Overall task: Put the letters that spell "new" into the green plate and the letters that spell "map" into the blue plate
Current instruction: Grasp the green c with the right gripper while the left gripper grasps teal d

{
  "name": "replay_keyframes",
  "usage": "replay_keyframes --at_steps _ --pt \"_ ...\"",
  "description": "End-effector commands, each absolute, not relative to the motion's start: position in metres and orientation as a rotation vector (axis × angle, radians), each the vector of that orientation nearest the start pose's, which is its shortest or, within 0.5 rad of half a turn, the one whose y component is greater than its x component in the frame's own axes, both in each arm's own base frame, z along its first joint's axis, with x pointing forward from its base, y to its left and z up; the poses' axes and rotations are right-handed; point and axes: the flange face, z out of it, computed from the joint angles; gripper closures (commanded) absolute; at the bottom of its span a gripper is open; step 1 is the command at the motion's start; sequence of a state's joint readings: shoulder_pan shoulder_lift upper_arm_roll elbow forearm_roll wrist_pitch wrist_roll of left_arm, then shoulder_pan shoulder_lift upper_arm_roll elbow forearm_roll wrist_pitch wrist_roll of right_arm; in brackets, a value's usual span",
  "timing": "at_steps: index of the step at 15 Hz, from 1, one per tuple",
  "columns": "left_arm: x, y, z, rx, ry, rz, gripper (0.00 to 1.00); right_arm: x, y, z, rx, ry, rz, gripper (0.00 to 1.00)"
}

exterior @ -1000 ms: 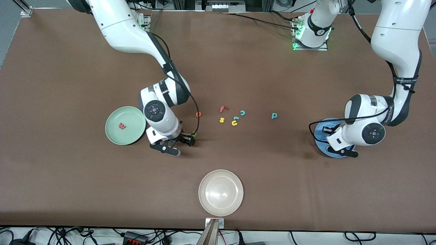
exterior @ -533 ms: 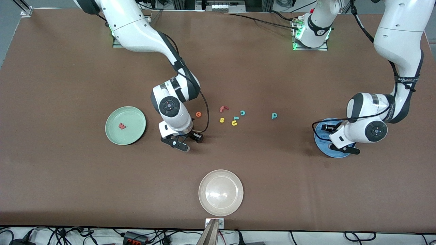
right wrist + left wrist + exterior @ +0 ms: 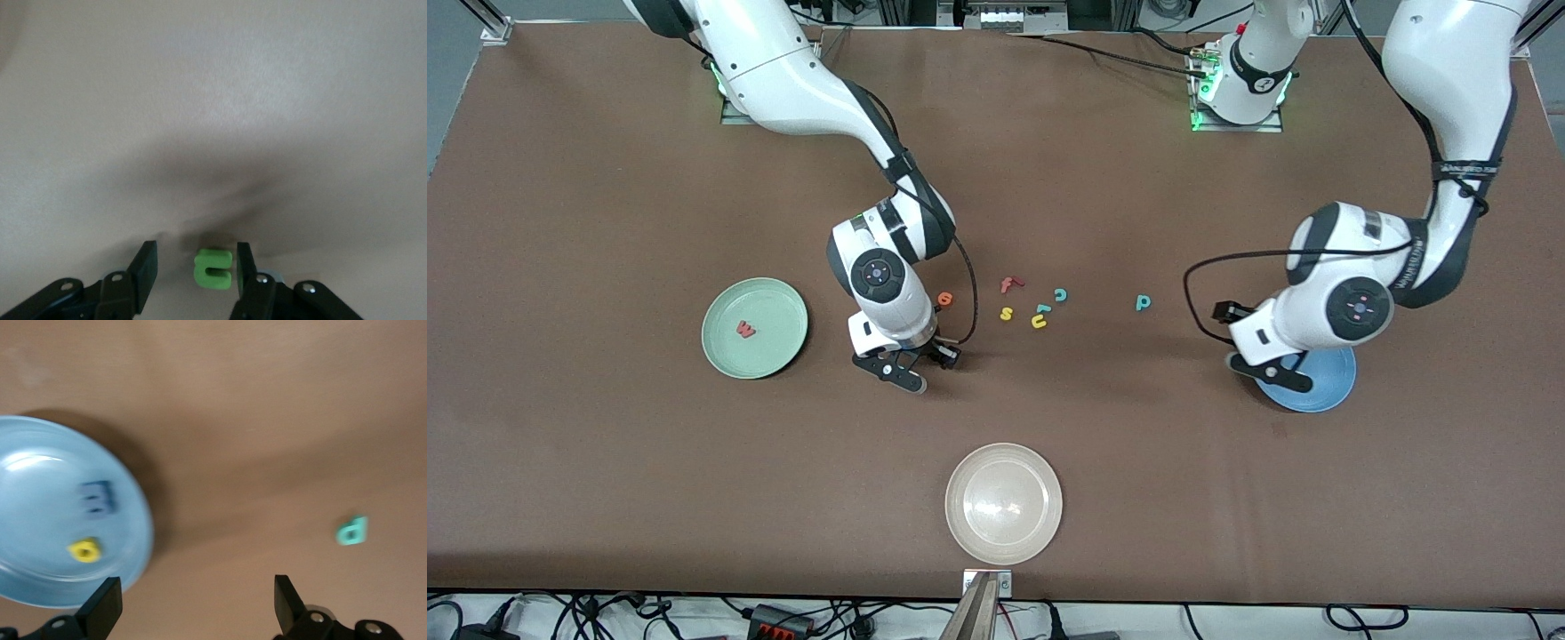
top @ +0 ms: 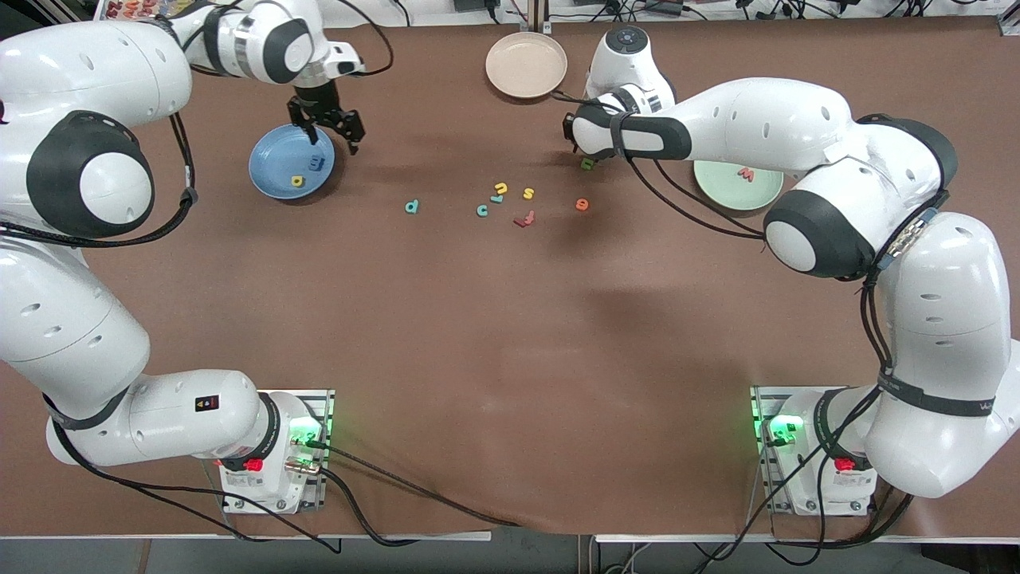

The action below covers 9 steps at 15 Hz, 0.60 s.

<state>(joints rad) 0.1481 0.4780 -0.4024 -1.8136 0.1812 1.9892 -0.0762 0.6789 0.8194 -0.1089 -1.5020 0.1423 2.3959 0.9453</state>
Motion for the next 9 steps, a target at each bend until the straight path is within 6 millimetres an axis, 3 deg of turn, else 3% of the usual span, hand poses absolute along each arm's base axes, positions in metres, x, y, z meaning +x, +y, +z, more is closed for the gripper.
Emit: replay_keyframes --at_steps 1,4,7,9 --pt "0.577 -0.181 0.264 -3.08 0.202 0.453 0.0 0.593 0.413 0.184 -2.984 0.733 -0.054 0.46" --pt "0.548 -0.216 0.23 -3.104 0.246 0.405 0.0 0.59 0.41 0.18 -2.992 0.741 -0.041 0.47" --pt "0.533 -0.226 0.2 -3.153 0.18 0.325 0.0 0.588 0.41 0.178 -3.001 0.736 -0.03 0.51" --pt "0.524 -0.239 0.185 -3.148 0.159 0.358 0.0 0.588 0.41 0.178 -3.001 0.736 -0.03 0.61"
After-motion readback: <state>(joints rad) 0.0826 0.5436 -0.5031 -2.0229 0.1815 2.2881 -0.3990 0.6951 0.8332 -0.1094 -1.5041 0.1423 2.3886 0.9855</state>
